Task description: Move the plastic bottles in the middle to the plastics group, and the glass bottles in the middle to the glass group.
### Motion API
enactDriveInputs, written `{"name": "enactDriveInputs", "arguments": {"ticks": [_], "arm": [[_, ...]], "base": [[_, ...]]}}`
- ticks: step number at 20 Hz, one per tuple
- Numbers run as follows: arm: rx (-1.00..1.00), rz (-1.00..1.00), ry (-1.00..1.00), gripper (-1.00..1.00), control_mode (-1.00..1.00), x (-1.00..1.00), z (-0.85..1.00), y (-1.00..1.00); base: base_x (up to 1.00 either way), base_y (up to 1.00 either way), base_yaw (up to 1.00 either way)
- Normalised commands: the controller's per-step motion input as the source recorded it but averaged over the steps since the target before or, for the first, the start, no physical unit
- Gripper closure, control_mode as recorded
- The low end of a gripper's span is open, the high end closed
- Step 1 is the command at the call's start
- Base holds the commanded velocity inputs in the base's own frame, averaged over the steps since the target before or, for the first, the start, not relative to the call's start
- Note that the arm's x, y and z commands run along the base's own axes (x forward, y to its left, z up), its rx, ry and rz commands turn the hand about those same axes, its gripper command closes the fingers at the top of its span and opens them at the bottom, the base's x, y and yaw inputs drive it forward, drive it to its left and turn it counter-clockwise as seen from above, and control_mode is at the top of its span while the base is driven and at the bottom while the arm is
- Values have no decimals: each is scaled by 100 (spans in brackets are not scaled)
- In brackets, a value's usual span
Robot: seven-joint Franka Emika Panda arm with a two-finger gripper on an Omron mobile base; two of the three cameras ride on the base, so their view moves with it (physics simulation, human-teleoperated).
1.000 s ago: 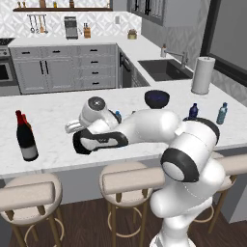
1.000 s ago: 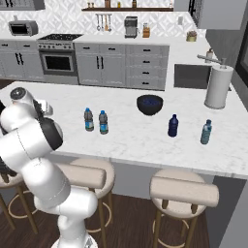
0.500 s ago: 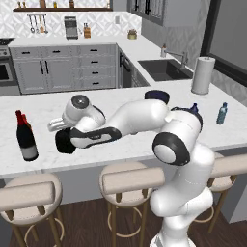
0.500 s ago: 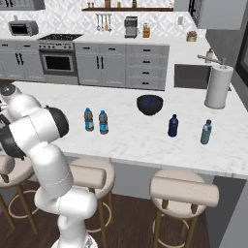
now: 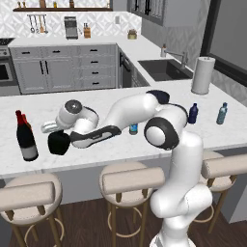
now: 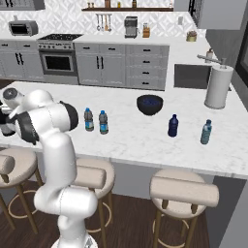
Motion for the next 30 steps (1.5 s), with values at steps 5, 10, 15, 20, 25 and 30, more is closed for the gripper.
{"name": "enactDriveInputs", "arguments": {"ticks": [5, 10, 15, 20, 25, 30], "arm": [[6, 0, 0, 100, -100, 37, -16, 16], [0, 0, 1, 100, -100, 30, -15, 1], [0, 0, 2, 100, -100, 14, -23, 2], [0, 0, 4, -100, -100, 0, -28, -4], [3, 0, 0, -100, -100, 0, 23, -1], [1, 0, 0, -100, -100, 0, 52, -2]], "base": [[0, 0, 0], [0, 0, 0], [0, 0, 0], [0, 0, 0], [0, 0, 0], [0, 0, 0]]}}
